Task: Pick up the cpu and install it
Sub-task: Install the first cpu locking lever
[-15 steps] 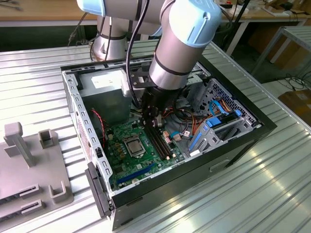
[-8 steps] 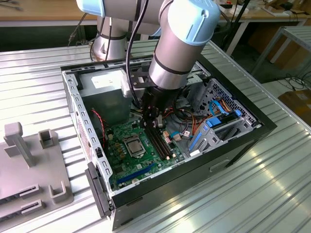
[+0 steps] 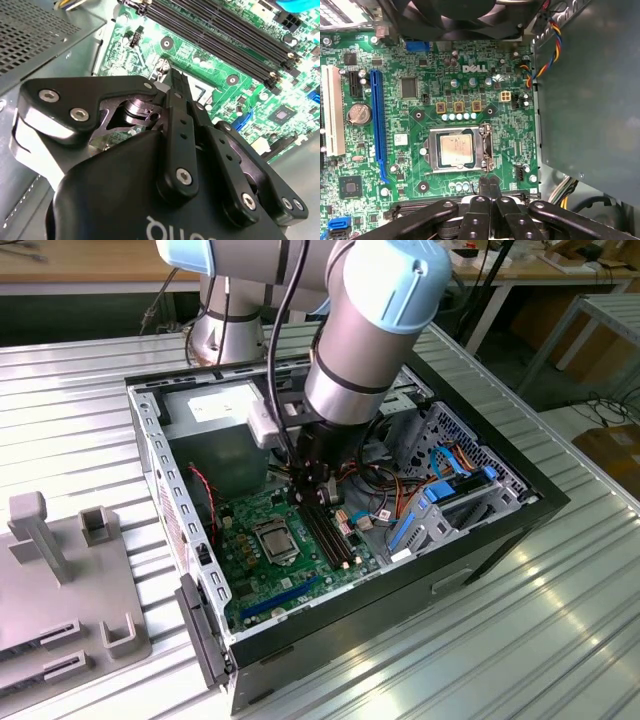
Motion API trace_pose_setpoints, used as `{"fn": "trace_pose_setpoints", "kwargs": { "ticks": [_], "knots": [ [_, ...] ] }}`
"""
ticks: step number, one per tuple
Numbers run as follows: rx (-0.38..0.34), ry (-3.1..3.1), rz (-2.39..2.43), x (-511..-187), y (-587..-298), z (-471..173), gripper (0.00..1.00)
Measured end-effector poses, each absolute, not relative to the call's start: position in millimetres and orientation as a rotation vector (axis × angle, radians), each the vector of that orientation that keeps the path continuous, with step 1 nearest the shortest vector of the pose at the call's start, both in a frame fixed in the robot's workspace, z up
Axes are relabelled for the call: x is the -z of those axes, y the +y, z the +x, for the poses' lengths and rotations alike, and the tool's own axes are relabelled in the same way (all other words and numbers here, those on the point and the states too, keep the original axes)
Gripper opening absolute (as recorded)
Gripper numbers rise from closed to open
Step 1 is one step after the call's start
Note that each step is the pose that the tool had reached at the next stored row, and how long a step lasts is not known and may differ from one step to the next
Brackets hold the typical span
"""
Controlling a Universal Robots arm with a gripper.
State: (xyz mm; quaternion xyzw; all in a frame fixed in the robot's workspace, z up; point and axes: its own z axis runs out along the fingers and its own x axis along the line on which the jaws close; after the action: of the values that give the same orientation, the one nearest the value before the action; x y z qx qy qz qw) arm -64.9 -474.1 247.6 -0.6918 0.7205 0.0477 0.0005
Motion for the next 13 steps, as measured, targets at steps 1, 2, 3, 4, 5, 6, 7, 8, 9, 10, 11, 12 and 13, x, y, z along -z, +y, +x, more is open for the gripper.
{"fn": "trace_pose_setpoints", "kwargs": {
  "ticks": [1,2,3,4,5,6,7,8,9,10,11,12,13],
  "knots": [
    [-0.149,2.260,-2.175,-247.6,-474.1,-65.0,0.11],
    [-0.148,2.259,-2.177,-247.6,-474.1,-65.1,0.11],
    [-0.147,2.256,-2.181,-247.4,-474.5,-65.1,0.11],
    [-0.145,2.256,-2.183,-247.5,-474.9,-65.2,0.11],
    [-0.143,2.256,-2.186,-247.6,-475.5,-65.2,0.11],
    [-0.141,2.254,-2.189,-247.5,-476.4,-65.2,0.11],
    [-0.139,2.254,-2.192,-247.5,-476.9,-65.1,0.11],
    [-0.136,2.254,-2.194,-247.4,-477.3,-65.2,0.11],
    [-0.133,2.254,-2.197,-247.4,-477.8,-65.2,0.11],
    [-0.131,2.253,-2.199,-247.4,-478.1,-65.1,0.11],
    [-0.130,2.253,-2.202,-247.2,-478.5,-65.1,0.11],
    [-0.128,2.252,-2.203,-246.7,-478.9,-65.1,0.11],
    [-0.127,2.252,-2.205,-246.1,-479.3,-65.1,0.11]
  ]
}}
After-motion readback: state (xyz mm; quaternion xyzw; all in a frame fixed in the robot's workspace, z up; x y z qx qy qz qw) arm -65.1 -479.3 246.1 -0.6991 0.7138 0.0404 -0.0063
